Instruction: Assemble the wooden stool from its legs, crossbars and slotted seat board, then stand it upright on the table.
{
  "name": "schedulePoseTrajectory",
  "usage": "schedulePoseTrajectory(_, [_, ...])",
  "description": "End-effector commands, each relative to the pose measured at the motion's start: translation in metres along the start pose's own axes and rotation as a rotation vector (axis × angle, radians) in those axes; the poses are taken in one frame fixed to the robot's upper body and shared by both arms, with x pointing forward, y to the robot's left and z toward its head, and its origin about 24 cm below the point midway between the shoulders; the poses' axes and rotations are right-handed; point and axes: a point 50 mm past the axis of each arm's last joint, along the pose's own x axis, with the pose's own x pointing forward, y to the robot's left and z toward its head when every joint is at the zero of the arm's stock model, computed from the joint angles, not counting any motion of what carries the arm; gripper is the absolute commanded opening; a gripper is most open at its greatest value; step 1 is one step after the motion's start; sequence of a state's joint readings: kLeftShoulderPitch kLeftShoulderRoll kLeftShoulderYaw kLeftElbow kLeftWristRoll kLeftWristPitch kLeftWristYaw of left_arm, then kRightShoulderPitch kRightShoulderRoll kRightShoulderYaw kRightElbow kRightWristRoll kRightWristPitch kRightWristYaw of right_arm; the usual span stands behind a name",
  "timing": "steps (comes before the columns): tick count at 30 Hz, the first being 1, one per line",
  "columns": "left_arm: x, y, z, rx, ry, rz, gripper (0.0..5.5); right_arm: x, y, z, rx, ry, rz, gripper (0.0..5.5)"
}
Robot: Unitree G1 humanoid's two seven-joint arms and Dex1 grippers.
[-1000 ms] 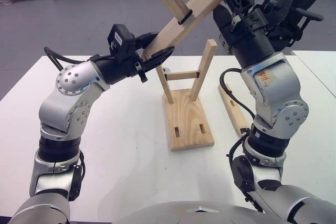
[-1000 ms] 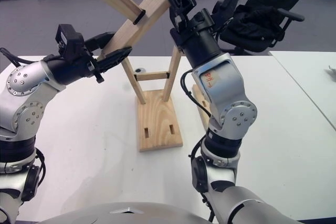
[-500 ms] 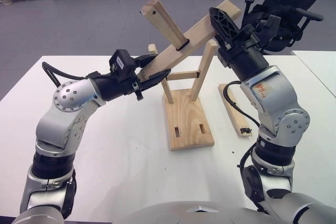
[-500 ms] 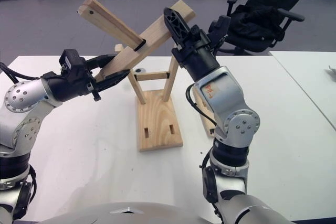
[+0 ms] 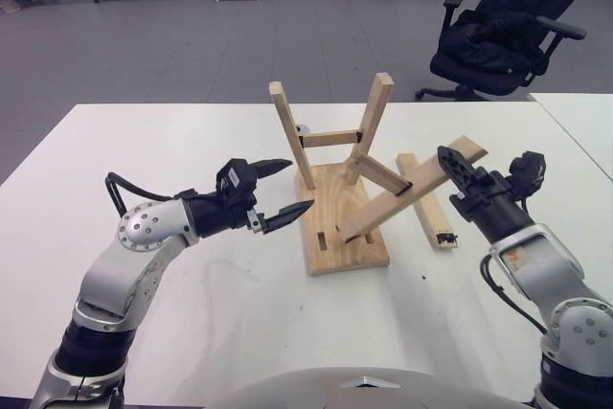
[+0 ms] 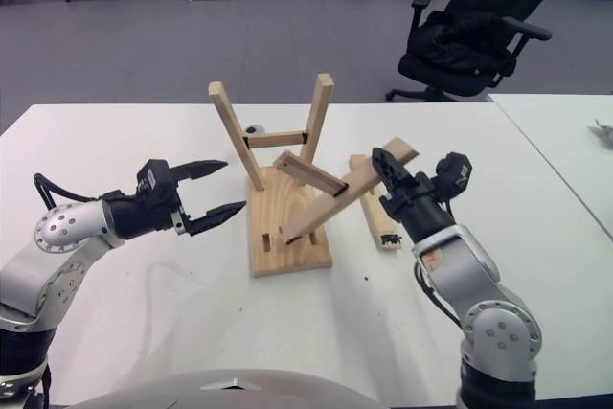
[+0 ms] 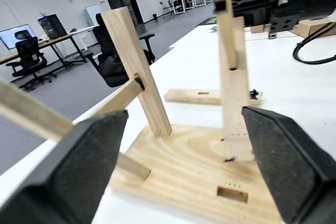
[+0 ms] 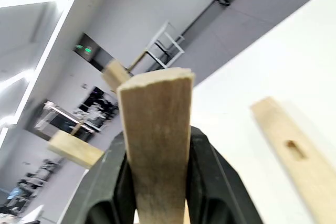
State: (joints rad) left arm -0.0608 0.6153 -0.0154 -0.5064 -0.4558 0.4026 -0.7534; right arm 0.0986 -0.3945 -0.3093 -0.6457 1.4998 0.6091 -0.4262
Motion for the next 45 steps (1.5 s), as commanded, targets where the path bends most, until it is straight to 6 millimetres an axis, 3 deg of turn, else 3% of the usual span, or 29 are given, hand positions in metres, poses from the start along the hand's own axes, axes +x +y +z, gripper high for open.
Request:
schedulePoseTrajectory(1, [-0.008,0.012,-0.009,0.000,0.019,0.160,4.30,-0.004,-0.002,0.004,-0.060,0.014,-0.043,1.04])
schedulePoseTrajectory(6, [-0.006,0.019,-0.011,-0.022,-0.010,0.240,4.30,-0.007,-0.005,-0.005,-0.152,-0.013,-0.125,1.04])
schedulePoseTrajectory(12, [-0.006,0.018,-0.012,-0.038,-0.012,0.235,4.30,-0.008,0.001,0.009,-0.266,-0.125,-0.131,1.04])
schedulePoseTrajectory(21, [-0.004,0.019,-0.014,-0.051,-0.022,0.236,4.30,0.002,0.018,-0.025,-0.579,0.001,0.025,1.04])
schedulePoseTrajectory(30, [0.001,0.015,-0.015,-0.071,-0.036,0.227,4.30,0.012,0.014,-0.025,-0.605,-0.054,0.041,1.04])
schedulePoseTrajectory(34, [0.001,0.014,-0.016,-0.083,-0.031,0.213,4.30,0.008,0.024,-0.018,-0.549,-0.147,0.115,1.04])
schedulePoseTrajectory(45, [0.001,0.015,-0.016,-0.082,-0.022,0.206,4.30,0.001,0.017,-0.013,-0.516,-0.207,0.107,1.04])
